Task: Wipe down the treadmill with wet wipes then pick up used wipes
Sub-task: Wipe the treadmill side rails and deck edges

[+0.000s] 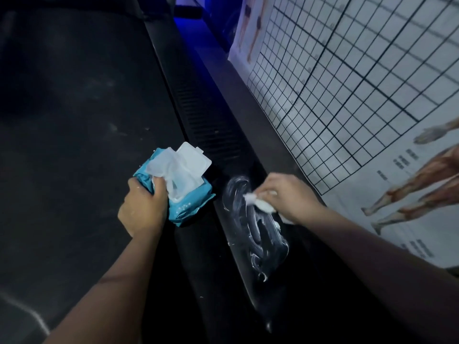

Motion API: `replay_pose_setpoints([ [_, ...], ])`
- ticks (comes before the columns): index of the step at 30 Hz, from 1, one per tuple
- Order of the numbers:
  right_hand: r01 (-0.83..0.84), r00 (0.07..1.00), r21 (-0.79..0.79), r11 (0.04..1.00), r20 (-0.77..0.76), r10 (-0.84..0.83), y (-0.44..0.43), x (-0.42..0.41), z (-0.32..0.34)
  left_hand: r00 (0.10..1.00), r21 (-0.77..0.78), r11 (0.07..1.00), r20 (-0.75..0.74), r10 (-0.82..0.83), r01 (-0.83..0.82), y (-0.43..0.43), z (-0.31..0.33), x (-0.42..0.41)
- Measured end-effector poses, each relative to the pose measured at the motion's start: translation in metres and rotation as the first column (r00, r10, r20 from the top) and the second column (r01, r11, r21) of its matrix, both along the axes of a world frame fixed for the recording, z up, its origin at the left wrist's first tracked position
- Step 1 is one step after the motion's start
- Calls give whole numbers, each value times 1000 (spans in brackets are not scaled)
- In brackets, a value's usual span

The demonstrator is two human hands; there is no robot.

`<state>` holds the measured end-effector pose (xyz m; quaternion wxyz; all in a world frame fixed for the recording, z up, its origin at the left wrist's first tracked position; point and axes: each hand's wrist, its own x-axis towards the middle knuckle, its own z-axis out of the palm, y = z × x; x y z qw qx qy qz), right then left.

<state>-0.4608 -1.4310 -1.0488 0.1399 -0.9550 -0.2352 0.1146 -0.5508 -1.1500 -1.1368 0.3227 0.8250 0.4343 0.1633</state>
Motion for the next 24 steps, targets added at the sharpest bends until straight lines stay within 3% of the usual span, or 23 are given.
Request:
replay_pose_setpoints([
  [3,95,990,77,992,100,-103,27,34,-9,1000,8,1000,-4,9,-9,0,0,0],
  [6,143,985,66,987,89,-149,33,39,-12,1000,19,1000,-6,9,-9,-1,0,0],
  [11,49,998,-44,998,29,-48,-6,-14,-6,1000,22,1000,-15,18,-18,-1,3,1],
  [14,57,998,67,996,-3,-57,-35,-57,-10,1000,-4,1000,-12,18,-18,-2,5,-1],
  [18,27,1000,71,997,-17,-26,-51,-75,-12,1000,-58,998,22,-8,9,-4,12,-8],
  [22,155,988,267,951,-67,-142,-66,-86,-10,994,-156,983,63,-92,100,-9,19,-21],
  [24,157,988,292,943,-55,-148,-69,-84,-7,990,-201,974,119,-80,102,-13,20,-29],
])
